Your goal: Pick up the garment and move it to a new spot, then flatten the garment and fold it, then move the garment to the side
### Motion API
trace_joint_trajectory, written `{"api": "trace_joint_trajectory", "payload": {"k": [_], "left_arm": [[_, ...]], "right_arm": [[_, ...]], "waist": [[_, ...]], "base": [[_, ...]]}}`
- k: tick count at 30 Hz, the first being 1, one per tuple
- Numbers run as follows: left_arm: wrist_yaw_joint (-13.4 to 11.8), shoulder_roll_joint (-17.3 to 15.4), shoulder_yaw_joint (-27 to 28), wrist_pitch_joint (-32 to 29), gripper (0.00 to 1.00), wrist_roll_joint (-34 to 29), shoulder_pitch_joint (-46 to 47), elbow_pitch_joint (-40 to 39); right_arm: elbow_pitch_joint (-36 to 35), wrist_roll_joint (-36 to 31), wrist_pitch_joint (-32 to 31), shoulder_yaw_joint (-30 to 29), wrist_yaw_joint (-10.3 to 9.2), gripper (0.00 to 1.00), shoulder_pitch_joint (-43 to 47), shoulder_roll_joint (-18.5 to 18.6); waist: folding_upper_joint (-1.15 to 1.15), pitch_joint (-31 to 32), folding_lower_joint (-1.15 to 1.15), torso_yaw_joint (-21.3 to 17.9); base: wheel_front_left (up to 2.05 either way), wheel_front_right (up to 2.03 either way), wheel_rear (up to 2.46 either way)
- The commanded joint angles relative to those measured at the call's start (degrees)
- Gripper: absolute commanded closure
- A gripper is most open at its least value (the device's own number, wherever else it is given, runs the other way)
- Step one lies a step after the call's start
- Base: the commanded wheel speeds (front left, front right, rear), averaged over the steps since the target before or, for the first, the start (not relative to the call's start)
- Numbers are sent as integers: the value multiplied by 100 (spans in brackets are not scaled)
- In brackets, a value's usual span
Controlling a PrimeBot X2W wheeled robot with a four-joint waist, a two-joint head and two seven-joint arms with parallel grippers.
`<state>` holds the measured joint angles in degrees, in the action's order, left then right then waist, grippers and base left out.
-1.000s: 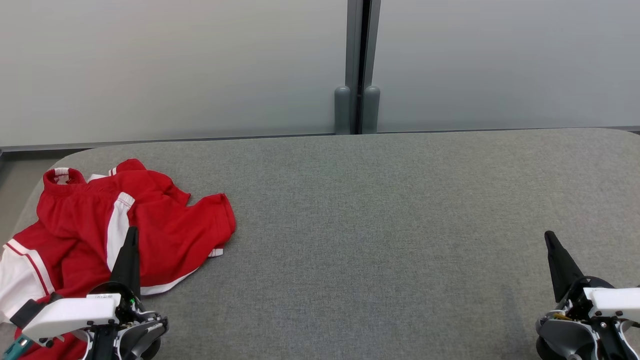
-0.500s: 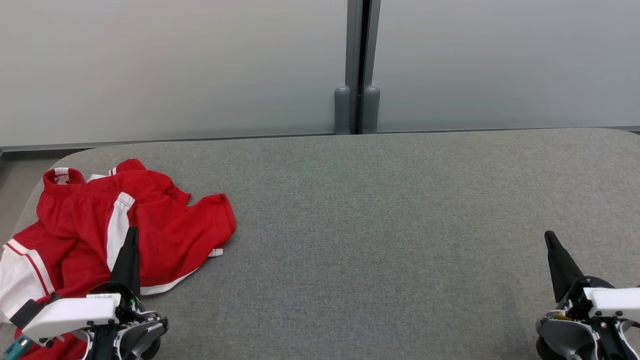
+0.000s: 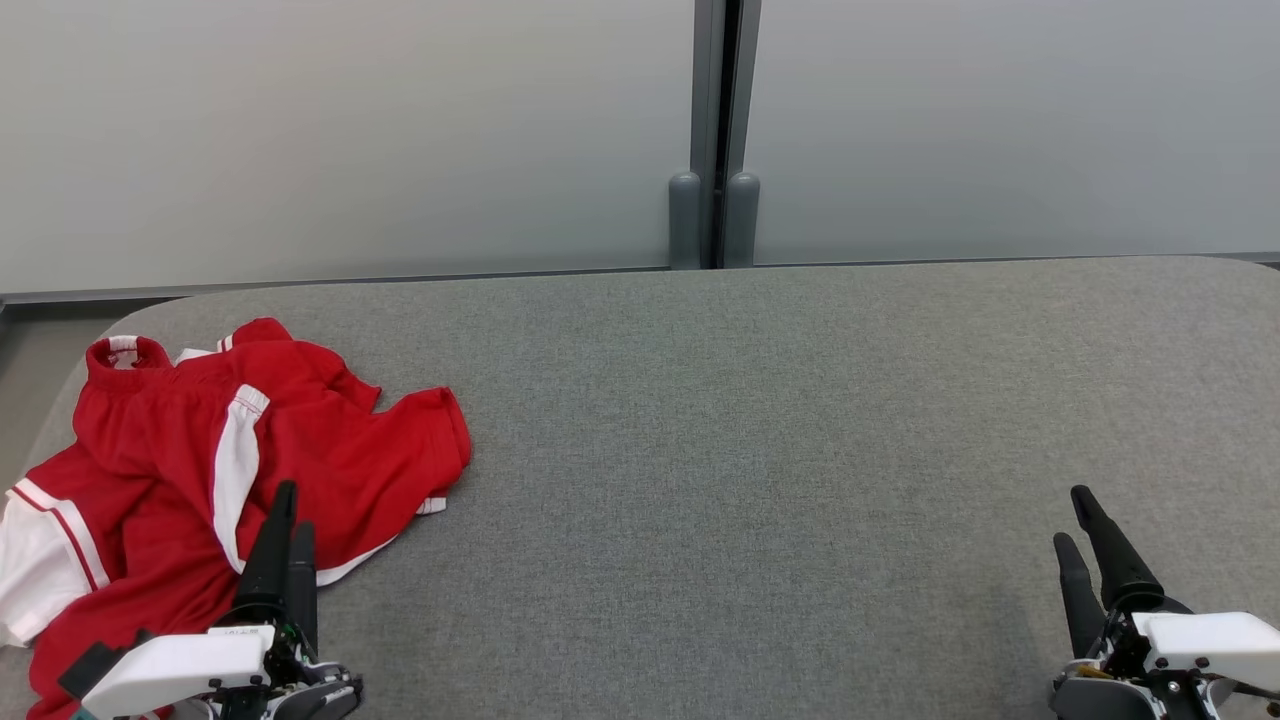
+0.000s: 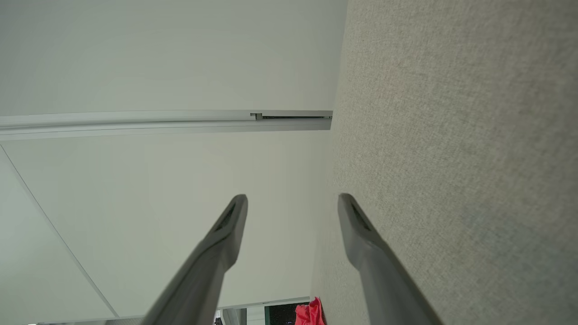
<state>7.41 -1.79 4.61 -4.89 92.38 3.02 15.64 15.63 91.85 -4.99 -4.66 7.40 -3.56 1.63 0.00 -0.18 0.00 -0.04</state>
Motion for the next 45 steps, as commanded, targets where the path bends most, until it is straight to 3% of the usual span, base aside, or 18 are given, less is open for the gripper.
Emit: {"api": "trace_joint_trajectory", "payload": {"k": [1, 16, 18, 32, 45], "left_arm": [[2, -52, -59, 76, 0, -34, 105, -147], [-163, -67, -251, 441, 0, -1302, 12, -232], [-215, -71, -332, 512, 0, -1698, -14, -201], [-425, -172, -520, 796, 0, -3548, -64, -259], [-385, -172, -542, 1063, 0, -4780, -210, -247]], "right_arm": [[-139, -146, 86, 59, 7, 0, -100, 52], [-383, -1939, 452, 343, 8, 0, -88, 98], [-452, -2425, 525, 412, 8, 0, -87, 140], [-606, -4208, 809, 616, 9, 0, -51, 227], [-631, -5412, 1077, 749, 10, 0, 18, 259]], "waist": [[0, 1, 0, -2], [0, 11, 0, 7], [0, 14, 0, 19], [0, 17, 0, 56], [0, 34, 0, 71]], "base": [[0, 0, 0], [0, 0, 0], [0, 0, 0], [0, 0, 0], [0, 0, 0]]}}
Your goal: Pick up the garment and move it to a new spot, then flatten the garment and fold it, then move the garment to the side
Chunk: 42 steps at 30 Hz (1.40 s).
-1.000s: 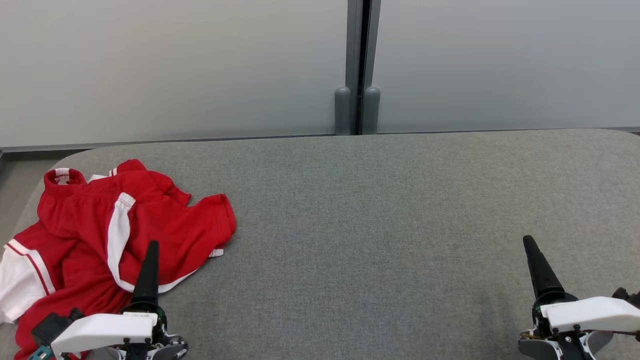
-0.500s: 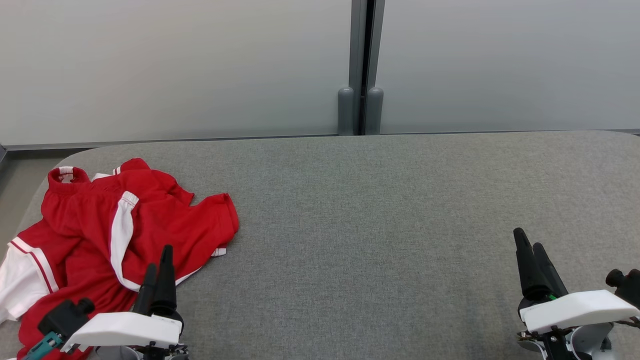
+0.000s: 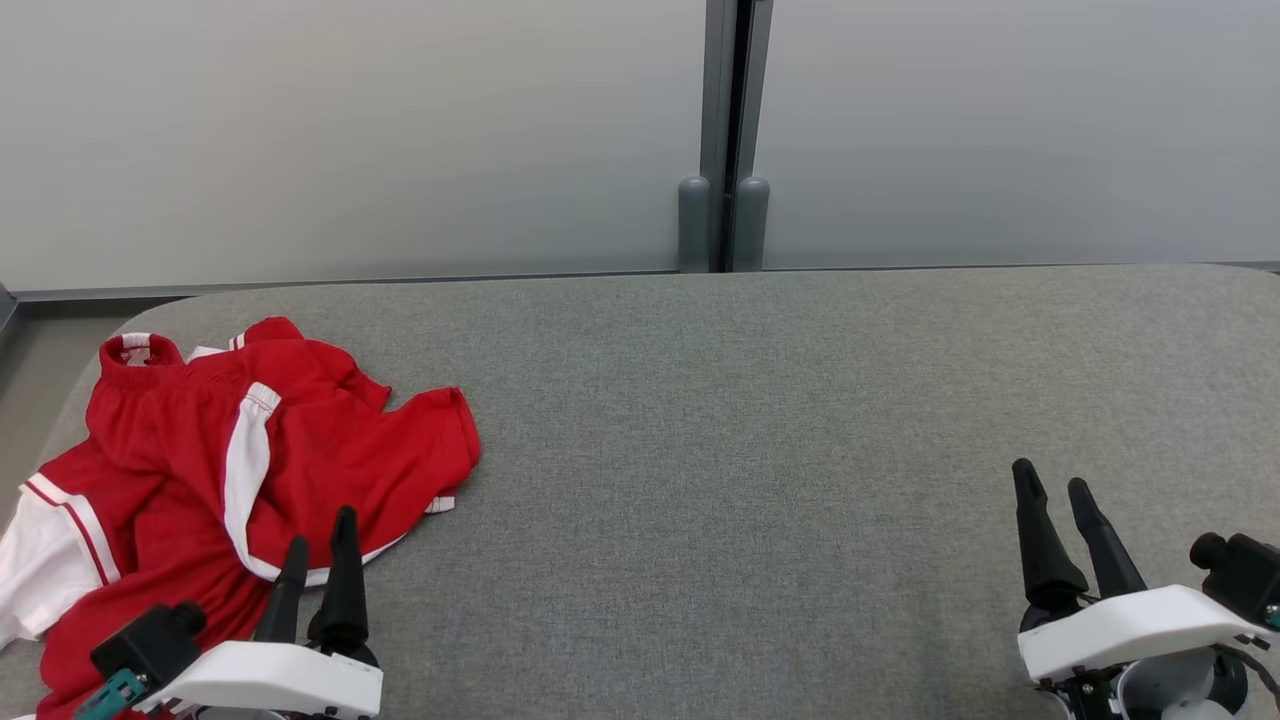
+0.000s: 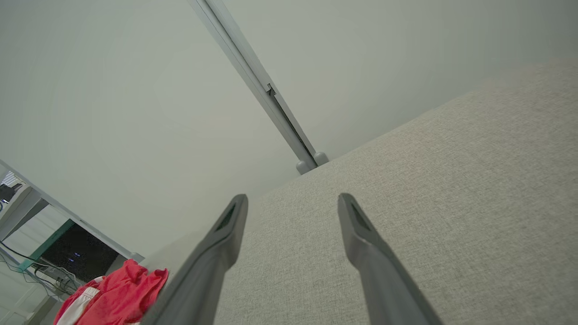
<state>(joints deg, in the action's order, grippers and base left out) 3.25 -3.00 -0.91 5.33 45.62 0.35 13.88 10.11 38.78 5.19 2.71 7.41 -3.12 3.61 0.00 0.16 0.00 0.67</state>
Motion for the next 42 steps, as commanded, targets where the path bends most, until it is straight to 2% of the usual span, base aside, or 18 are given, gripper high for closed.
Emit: {"api": "trace_joint_trajectory", "payload": {"k": [1, 13, 42], "left_arm": [[36, -50, 18, 59, 0, -183, 42, -65], [104, -33, 121, 256, 0, -1049, -44, -135], [177, -6, 207, 645, 0, -2805, -200, -117]], "right_arm": [[-86, -182, 75, 12, 9, 0, -18, 59], [-210, -989, 276, 7, 10, 0, 37, 24], [-174, -2369, 671, 34, 11, 0, 231, -8]], "waist": [[0, 3, 0, -1], [0, -1, 0, 16], [0, 2, 0, 20]], "base": [[0, 0, 0], [0, 0, 0], [0, 0, 0]]}}
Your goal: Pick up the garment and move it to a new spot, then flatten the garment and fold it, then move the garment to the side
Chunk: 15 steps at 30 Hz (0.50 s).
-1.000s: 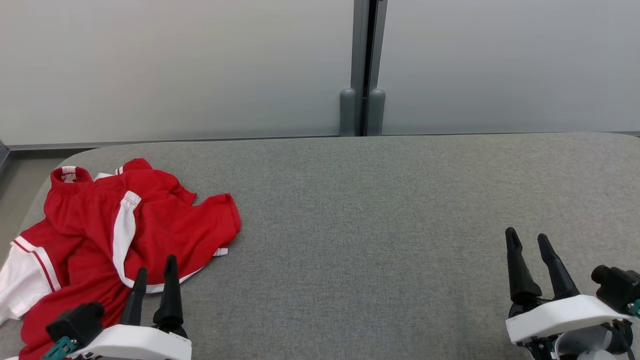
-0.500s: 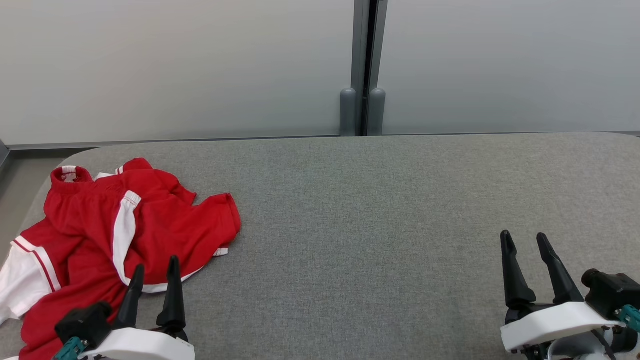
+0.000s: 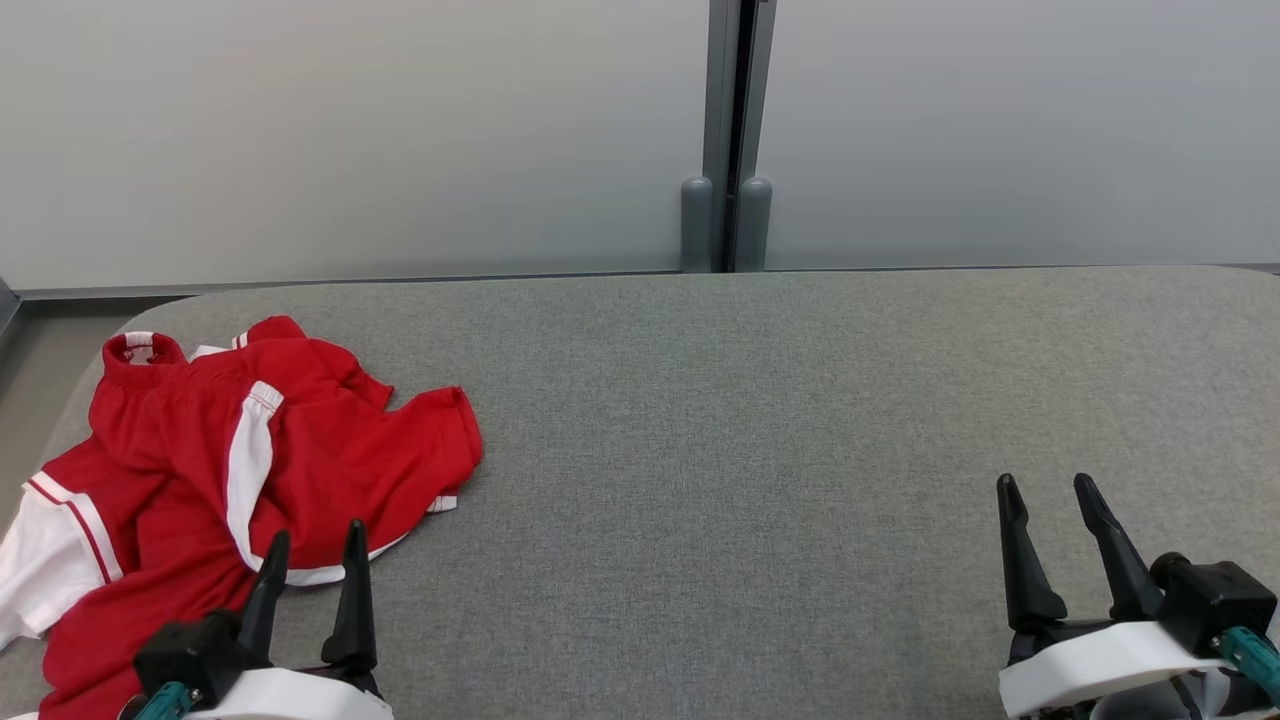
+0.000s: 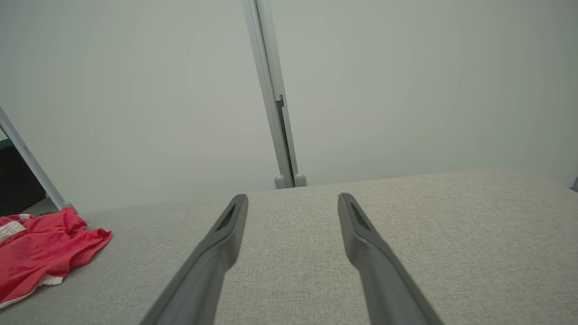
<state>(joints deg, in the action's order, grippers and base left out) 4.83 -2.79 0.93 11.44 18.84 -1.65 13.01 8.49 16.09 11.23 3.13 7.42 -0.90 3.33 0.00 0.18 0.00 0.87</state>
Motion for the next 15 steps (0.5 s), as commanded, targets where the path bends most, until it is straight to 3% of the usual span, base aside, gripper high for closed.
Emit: {"api": "trace_joint_trajectory", "payload": {"k": [1, 15], "left_arm": [[19, -28, 28, 45, 0, -172, -3, -27], [79, -68, 94, 211, 0, -885, -36, 147]], "right_arm": [[-5, -139, 75, -11, 10, 0, 16, 18], [109, -576, 234, -45, 11, 0, 84, -4]], "waist": [[0, 0, 0, 1], [0, -14, 0, -13]], "base": [[0, 0, 0], [0, 0, 0]]}}
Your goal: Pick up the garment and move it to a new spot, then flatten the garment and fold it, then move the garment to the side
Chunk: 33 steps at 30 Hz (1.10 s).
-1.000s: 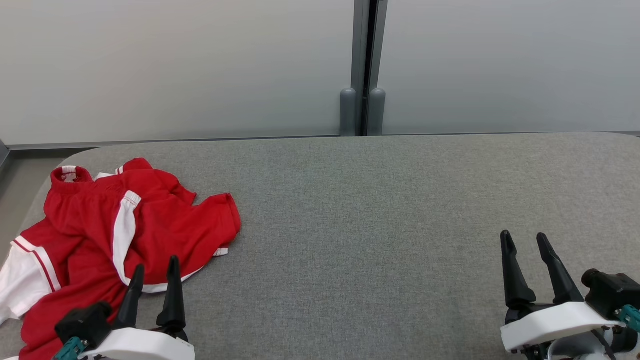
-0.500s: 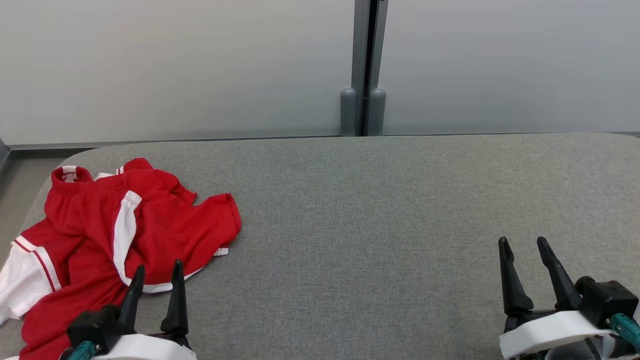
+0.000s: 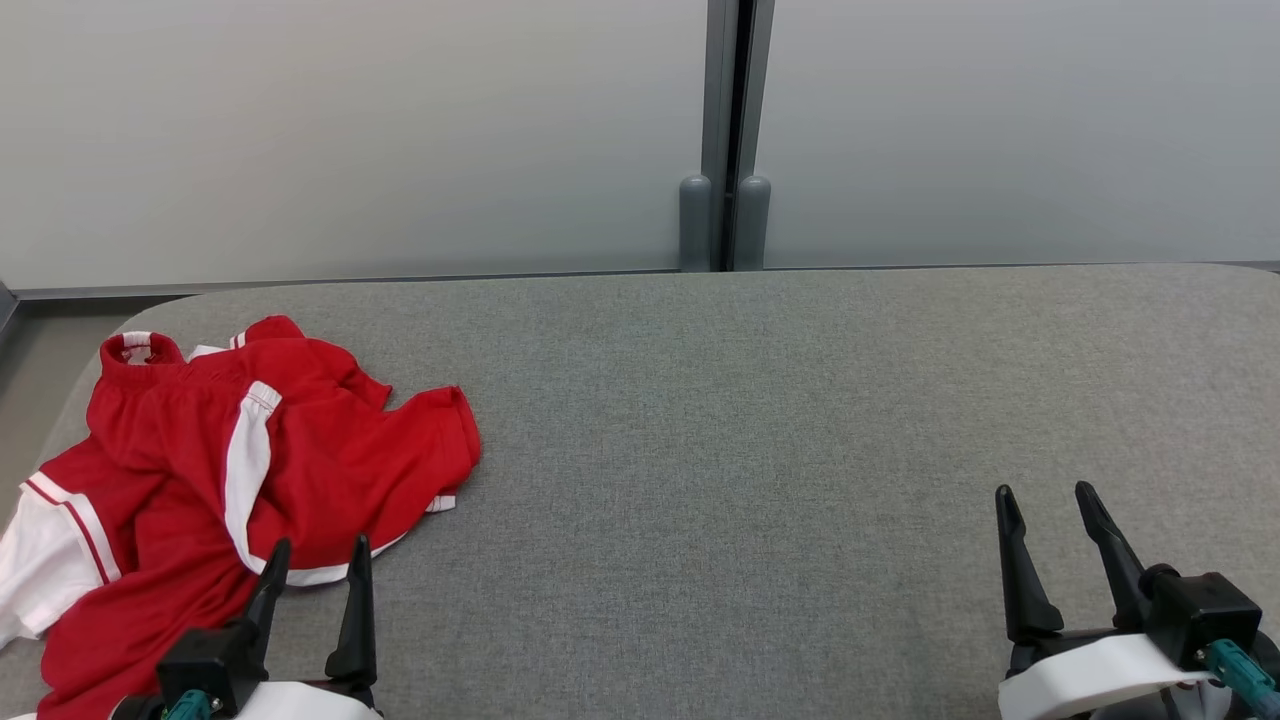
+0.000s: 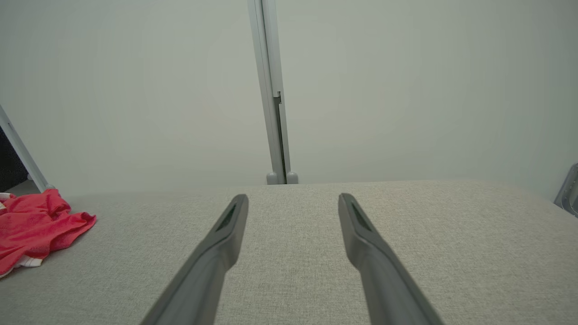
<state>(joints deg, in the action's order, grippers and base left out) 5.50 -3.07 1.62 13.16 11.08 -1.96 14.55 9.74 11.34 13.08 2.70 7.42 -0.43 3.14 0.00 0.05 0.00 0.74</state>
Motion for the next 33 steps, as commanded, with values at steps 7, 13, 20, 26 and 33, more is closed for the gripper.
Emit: {"api": "trace_joint_trajectory", "payload": {"k": [7, 13, 20, 26, 33], "left_arm": [[17, -33, 83, 108, 0, -354, -48, 38], [16, -26, 132, 167, 0, -598, -69, 40], [39, -16, 192, 210, 0, -726, -54, 92], [82, -6, 246, 205, 0, -589, -29, 139], [114, 2, 294, 205, 0, -465, 17, 171]], "right_arm": [[35, -276, 121, -16, 12, 0, 78, 12], [45, -495, 182, -25, 12, 0, 107, 11], [51, -656, 226, -15, 12, 0, 108, 5], [59, -487, 221, -64, 12, 0, 105, -2], [88, -418, 221, -102, 12, 0, 82, -8]], "waist": [[0, 15, 0, -12], [0, 22, 0, -24], [0, 25, 0, -33], [0, 24, 0, -47], [0, 12, 0, -71]], "base": [[0, 0, 0], [0, 0, 0], [0, 0, 0], [0, 0, 0], [0, 0, 0]]}}
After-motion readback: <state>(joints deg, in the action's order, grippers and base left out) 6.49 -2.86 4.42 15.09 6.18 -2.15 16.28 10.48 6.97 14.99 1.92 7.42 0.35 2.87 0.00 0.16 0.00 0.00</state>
